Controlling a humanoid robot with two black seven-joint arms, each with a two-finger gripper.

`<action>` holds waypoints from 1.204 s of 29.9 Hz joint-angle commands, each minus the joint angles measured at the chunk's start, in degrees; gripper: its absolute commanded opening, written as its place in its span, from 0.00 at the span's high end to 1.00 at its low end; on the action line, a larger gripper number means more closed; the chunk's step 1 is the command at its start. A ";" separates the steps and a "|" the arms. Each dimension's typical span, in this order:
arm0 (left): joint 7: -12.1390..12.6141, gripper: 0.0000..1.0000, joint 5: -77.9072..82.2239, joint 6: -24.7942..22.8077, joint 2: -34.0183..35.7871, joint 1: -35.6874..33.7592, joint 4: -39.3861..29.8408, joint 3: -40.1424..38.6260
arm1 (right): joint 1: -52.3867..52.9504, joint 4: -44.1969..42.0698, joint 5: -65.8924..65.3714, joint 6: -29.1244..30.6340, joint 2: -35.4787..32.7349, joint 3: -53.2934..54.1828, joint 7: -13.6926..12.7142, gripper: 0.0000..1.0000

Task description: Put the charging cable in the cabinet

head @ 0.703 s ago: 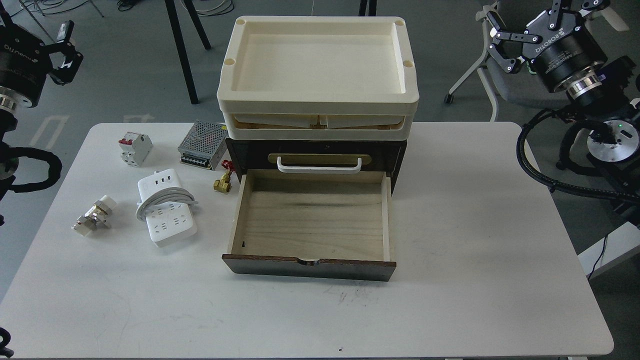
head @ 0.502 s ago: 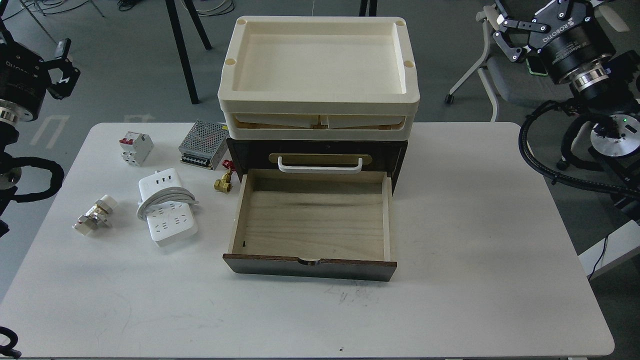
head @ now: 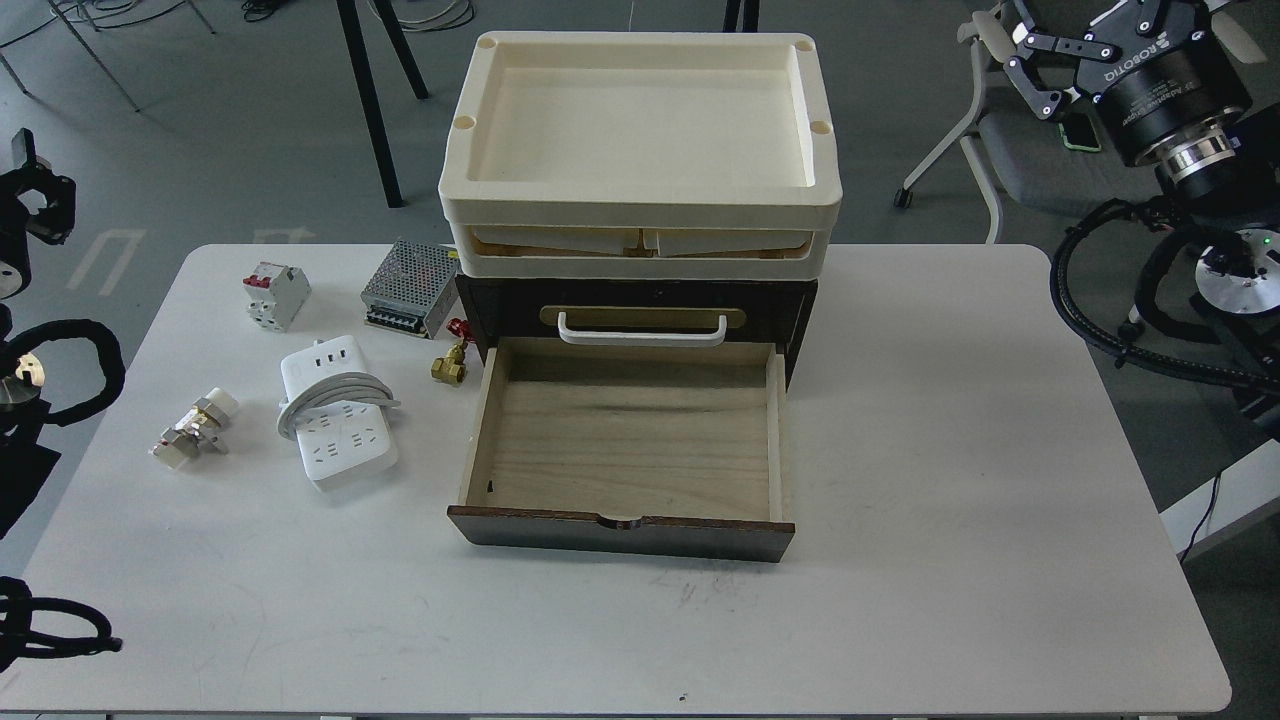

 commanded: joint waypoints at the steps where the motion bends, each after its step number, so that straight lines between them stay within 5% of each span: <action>1: 0.01 0.00 0.41 0.00 1.41 0.33 -0.44 -0.12 | -0.26 0.19 0.06 0.00 -0.95 0.45 0.06 0.00; 9: 0.01 0.00 1.46 0.00 5.54 -0.37 0.18 0.76 | -0.53 0.02 0.06 0.00 -0.86 2.56 0.06 0.00; 22: 0.01 0.00 0.94 0.00 2.39 0.77 -0.87 -0.21 | -1.75 -0.25 -0.02 0.00 -0.95 4.67 0.06 0.00; 30: 0.01 0.00 0.76 0.00 -1.84 2.44 -15.27 -4.77 | -1.93 -0.34 0.06 0.00 -1.30 6.43 0.06 0.00; 36: 0.01 0.00 4.78 0.00 11.58 1.83 -24.59 -4.17 | -2.72 -0.42 0.06 0.00 -2.44 6.87 0.06 0.00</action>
